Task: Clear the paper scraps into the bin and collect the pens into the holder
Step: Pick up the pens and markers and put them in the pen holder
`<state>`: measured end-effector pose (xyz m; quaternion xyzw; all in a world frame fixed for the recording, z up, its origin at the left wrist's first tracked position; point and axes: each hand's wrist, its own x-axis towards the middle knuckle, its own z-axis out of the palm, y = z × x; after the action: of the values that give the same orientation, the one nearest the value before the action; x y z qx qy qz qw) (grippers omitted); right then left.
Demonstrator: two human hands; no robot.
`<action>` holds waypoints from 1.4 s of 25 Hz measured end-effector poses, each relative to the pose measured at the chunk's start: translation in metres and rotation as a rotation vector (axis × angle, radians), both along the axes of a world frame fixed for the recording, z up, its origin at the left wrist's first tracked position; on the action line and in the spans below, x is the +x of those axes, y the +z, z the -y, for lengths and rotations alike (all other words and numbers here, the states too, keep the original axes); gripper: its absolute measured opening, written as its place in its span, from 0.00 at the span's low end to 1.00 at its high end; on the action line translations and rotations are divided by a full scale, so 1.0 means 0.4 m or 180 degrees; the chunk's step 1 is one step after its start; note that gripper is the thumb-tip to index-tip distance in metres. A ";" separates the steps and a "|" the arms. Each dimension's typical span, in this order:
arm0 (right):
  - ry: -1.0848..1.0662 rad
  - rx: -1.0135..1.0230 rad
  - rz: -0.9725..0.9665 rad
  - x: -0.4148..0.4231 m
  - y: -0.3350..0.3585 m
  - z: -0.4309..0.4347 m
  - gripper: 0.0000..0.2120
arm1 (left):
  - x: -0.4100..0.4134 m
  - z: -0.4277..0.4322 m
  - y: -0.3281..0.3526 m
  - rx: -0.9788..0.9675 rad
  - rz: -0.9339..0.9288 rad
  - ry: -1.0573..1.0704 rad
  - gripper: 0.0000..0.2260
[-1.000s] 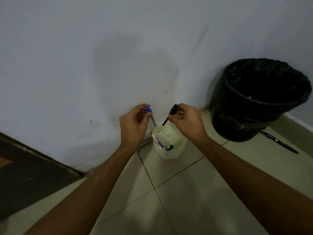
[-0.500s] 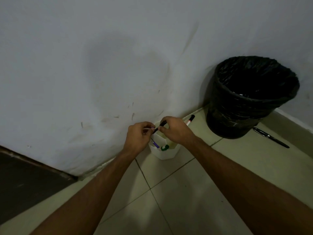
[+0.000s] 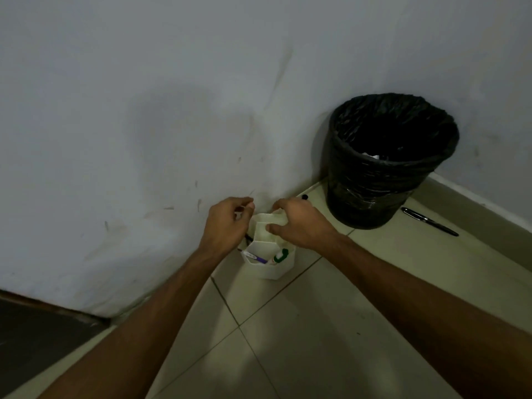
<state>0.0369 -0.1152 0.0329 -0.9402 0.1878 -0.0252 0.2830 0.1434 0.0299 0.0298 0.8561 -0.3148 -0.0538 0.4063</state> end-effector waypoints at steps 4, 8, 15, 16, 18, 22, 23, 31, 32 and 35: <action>-0.0224 -0.0126 -0.0218 -0.121 -0.011 0.121 0.19 | 0.000 0.143 0.032 0.0404 0.0220 -0.0608 0.14; -0.0672 -0.0021 -0.0316 -0.259 -0.060 0.250 0.04 | 0.035 0.332 -0.018 0.1754 0.0219 -0.1115 0.21; -0.1790 0.0147 -0.0624 -0.458 -0.175 0.429 0.05 | 0.039 0.482 -0.145 0.3294 -0.0306 -0.1373 0.28; -0.1950 0.0183 -0.0574 -0.478 -0.183 0.449 0.04 | 0.040 0.489 -0.158 0.3256 -0.0347 -0.1337 0.25; -0.2324 0.0237 -0.0441 -0.502 -0.201 0.477 0.05 | 0.041 0.504 -0.173 0.3075 -0.0516 -0.1107 0.17; -0.2712 0.0076 -0.0168 -0.489 -0.228 0.513 0.09 | 0.032 0.520 -0.141 0.2570 -0.1020 -0.0977 0.17; -0.2617 -0.0020 -0.0152 -0.475 -0.231 0.526 0.09 | 0.025 0.511 -0.122 0.2556 -0.0914 -0.1023 0.17; -0.1745 -0.0591 -0.1375 -0.419 -0.256 0.578 0.15 | 0.006 0.430 -0.025 0.2259 0.0420 -0.1048 0.16; -0.1791 -0.0455 -0.1396 -0.422 -0.246 0.552 0.17 | 0.002 0.409 -0.010 0.2072 0.0493 -0.0971 0.16; -0.1671 -0.0265 -0.1342 -0.424 -0.197 0.470 0.18 | 0.002 0.344 0.039 0.1132 -0.0294 -0.0479 0.15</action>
<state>-0.1329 -0.3031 -0.0460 -0.8550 0.4767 0.0900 0.1832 0.1444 -0.1078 0.0452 0.8850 -0.3445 -0.1781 0.2576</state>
